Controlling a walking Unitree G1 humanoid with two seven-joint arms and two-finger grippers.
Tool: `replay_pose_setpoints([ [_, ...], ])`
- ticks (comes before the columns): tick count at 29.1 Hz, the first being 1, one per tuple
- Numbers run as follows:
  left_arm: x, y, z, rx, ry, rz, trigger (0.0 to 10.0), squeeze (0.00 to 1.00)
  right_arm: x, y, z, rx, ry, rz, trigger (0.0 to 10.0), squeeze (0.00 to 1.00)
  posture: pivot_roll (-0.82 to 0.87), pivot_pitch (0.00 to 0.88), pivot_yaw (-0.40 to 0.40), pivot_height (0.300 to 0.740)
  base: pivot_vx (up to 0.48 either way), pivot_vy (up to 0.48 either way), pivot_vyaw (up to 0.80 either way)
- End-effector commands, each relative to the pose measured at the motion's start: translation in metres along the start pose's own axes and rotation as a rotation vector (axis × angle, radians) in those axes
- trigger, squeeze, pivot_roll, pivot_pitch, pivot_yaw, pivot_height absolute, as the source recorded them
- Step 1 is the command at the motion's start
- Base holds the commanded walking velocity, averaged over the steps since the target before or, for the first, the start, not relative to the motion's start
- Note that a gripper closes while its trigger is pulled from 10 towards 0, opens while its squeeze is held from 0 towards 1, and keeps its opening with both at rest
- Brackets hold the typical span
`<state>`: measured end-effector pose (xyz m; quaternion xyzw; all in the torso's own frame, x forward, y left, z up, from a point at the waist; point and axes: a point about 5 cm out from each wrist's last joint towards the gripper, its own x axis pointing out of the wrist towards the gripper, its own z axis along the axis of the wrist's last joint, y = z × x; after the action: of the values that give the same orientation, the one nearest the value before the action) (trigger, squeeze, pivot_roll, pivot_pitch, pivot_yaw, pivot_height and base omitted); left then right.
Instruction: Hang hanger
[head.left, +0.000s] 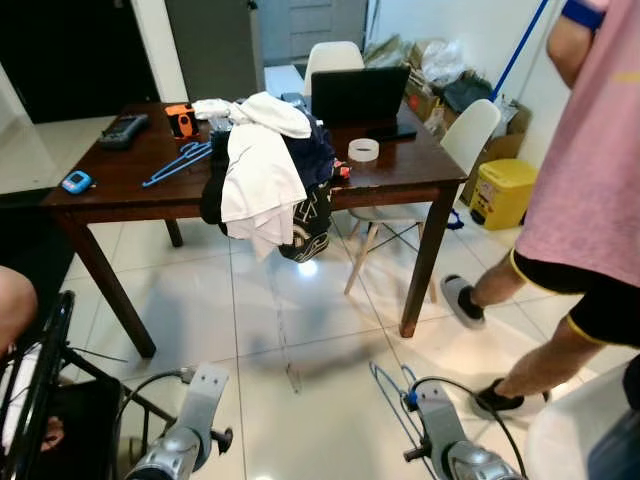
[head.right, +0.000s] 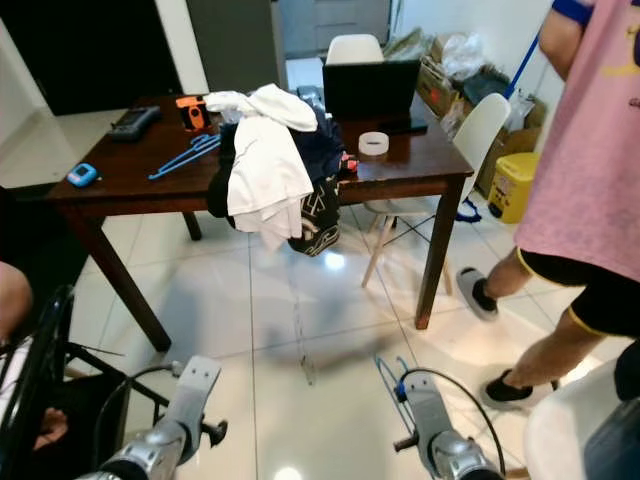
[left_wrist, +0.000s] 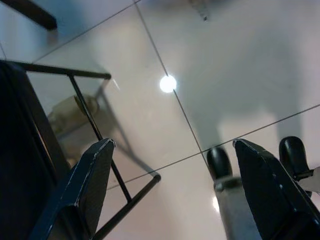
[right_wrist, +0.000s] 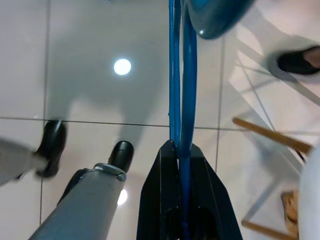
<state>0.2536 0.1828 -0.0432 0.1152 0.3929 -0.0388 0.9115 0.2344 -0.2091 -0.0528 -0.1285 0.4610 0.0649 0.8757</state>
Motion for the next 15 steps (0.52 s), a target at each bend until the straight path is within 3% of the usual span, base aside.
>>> replay_pose_setpoints([
  [1,0.0,0.003,-0.002,0.009,0.003,0.007,10.0,0.0,0.001,0.005,-0.004,0.017,0.028,0.002,10.0,0.0,0.02,0.0,-0.002,0.74,-0.3,0.0,0.0],
  [2,0.0,0.003,-0.002,0.009,0.003,0.007,10.0,0.0,0.001,0.005,-0.004,0.017,0.028,0.002,10.0,0.0,0.02,0.0,-0.002,0.74,-0.3,0.0,0.0],
  [15,0.0,0.003,-0.001,0.01,0.002,0.003,10.0,0.0,0.002,0.015,-0.008,-0.008,0.082,0.005,10.0,0.0,0.02,0.0,-0.001,0.74,-0.303,0.0,-0.79],
])
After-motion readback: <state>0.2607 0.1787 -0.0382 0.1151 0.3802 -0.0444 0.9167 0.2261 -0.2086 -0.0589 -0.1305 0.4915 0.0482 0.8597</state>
